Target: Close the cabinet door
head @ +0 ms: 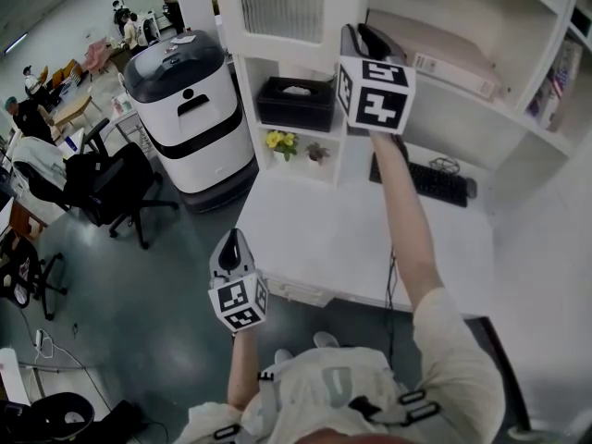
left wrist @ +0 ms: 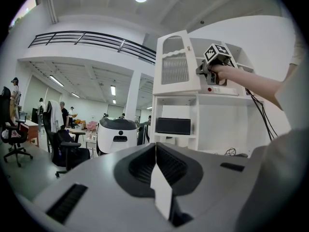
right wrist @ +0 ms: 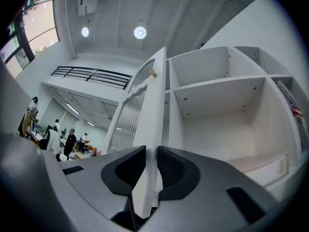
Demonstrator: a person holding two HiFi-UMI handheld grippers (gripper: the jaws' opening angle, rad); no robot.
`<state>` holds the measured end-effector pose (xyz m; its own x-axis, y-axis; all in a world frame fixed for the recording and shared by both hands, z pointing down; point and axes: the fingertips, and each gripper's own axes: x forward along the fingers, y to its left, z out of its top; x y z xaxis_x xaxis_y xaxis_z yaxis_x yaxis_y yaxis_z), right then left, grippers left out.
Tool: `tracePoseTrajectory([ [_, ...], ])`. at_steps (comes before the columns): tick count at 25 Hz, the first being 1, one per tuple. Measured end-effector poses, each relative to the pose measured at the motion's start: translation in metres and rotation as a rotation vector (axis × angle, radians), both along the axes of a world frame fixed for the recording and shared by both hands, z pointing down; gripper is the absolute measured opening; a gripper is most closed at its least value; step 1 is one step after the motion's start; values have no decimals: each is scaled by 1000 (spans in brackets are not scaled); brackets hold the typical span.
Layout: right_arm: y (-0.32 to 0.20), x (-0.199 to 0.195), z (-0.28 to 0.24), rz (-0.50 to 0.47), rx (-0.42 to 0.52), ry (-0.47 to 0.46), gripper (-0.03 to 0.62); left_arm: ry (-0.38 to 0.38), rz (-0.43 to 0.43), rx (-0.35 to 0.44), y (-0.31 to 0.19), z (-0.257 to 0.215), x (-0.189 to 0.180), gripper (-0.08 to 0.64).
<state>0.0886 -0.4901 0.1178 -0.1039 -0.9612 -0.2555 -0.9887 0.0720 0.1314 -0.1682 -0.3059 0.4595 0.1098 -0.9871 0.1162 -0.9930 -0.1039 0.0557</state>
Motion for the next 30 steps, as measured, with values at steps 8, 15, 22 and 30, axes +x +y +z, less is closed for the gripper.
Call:
tracePoseTrajectory([
  [8, -12, 8, -1, -7, -1, -7, 72, 5, -25, -3, -5, 2, 1, 6],
  [15, -25, 15, 0, -12, -10, 6, 72, 0, -39, 5, -12, 1, 5, 6],
  [22, -35, 20, -2, -26, -11, -9, 72, -8, -57, 6, -13, -2, 9, 6],
  [30, -46, 31, -4, -9, -16, -17, 72, -18, -87, 4, -12, -2, 7, 6],
])
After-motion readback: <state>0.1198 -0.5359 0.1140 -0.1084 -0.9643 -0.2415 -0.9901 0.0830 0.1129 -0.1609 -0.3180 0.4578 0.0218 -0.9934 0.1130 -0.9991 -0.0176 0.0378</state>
